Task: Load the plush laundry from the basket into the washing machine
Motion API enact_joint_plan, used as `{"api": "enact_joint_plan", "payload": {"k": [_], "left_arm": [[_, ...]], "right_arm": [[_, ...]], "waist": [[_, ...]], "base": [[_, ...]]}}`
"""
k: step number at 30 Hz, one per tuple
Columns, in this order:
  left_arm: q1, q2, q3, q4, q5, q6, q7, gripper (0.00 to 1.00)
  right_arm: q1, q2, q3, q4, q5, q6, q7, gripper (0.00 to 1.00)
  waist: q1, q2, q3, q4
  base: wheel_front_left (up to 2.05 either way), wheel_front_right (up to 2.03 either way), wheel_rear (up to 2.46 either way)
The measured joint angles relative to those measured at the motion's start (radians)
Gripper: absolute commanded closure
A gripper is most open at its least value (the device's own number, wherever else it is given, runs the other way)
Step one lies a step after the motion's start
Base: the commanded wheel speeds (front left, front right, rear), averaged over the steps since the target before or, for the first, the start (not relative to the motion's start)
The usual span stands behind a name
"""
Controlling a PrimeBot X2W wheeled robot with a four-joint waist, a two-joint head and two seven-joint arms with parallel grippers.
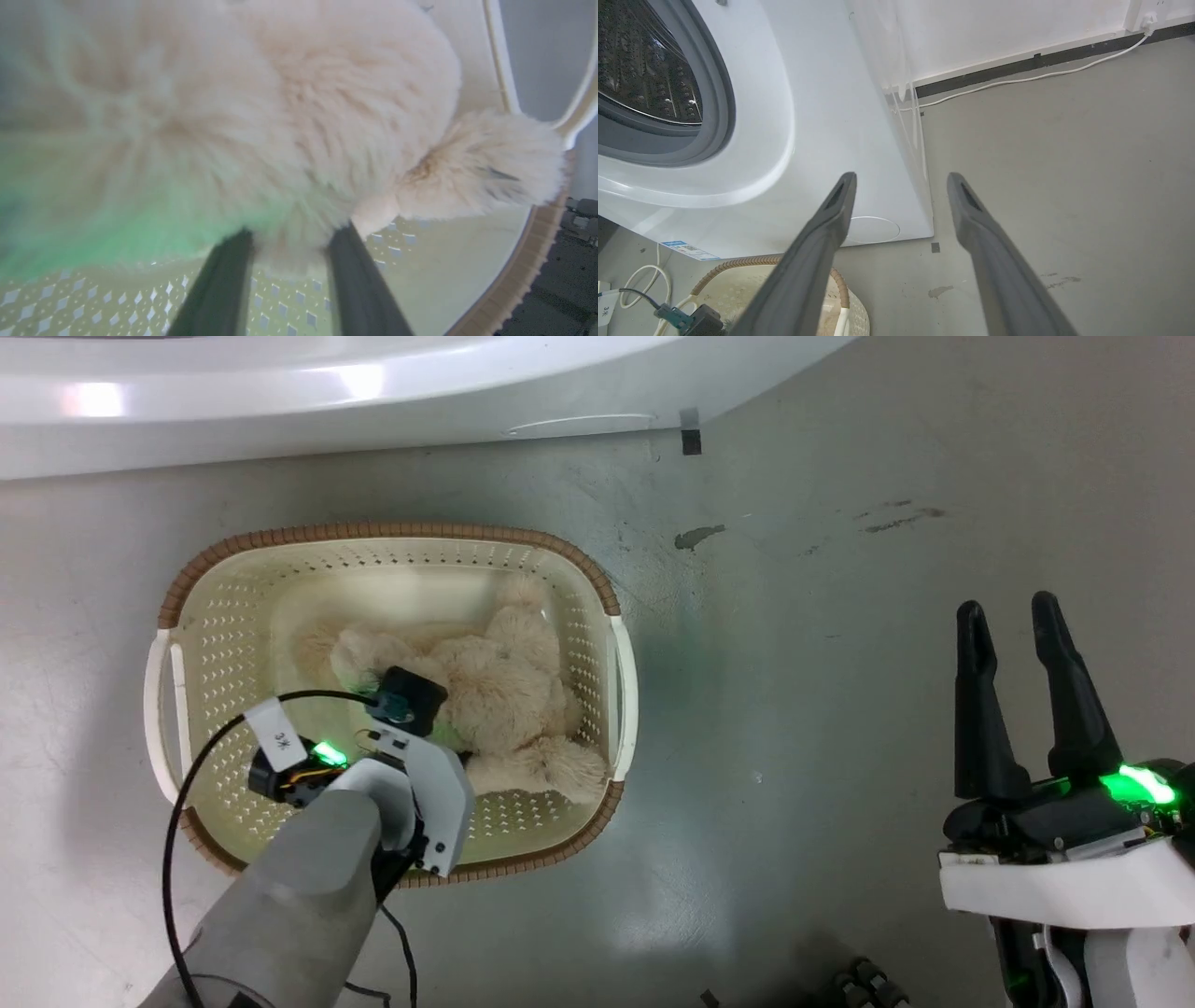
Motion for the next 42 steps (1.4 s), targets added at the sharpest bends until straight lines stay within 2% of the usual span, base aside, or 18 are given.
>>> {"api": "enact_joint_plan", "payload": {"k": [12, 19, 24, 35, 42], "left_arm": [[0.049, 0.03, -0.047, -0.04, -0.076, 0.0, -0.069, 1.0], [0.111, 0.027, -0.048, -0.04, -0.103, 0.001, -0.141, 1.0], [0.173, 0.012, -0.024, -0.06, -0.104, 0.014, -0.151, 1.0], [0.399, 0.044, 0.125, -0.346, -0.015, 0.113, -0.157, 1.0], [0.553, 0.069, 0.242, -0.571, 0.083, 0.152, -0.157, 1.0]], "right_arm": [[-0.003, 0.0, -0.007, 0.025, -0.002, 0.0, 0.0, 0.0], [0.007, 0.0, -0.017, 0.055, -0.016, 0.0, -0.005, 0.0], [0.047, 0.0, -0.029, 0.081, -0.036, 0.0, -0.005, 0.0], [0.136, 0.0, -0.046, 0.123, -0.054, 0.0, -0.005, 0.0], [0.197, 0.0, -0.061, 0.133, -0.053, 0.0, -0.005, 0.0]], "waist": [[0.0, 0.0, -0.068, 0.009], [-0.0001, 0.0, -0.173, 0.024], [-0.0002, 0.0, -0.278, 0.045], [-0.0004, 0.0, -0.538, 0.116], [-0.0005, 0.0, -0.679, 0.165]], "base": [[0.0, 0.0, 0.0], [0.0, 0.0, 0.0], [0.0, 0.0, 0.0], [0.0, 0.0, 0.0], [0.0, 0.0, 0.0]]}}
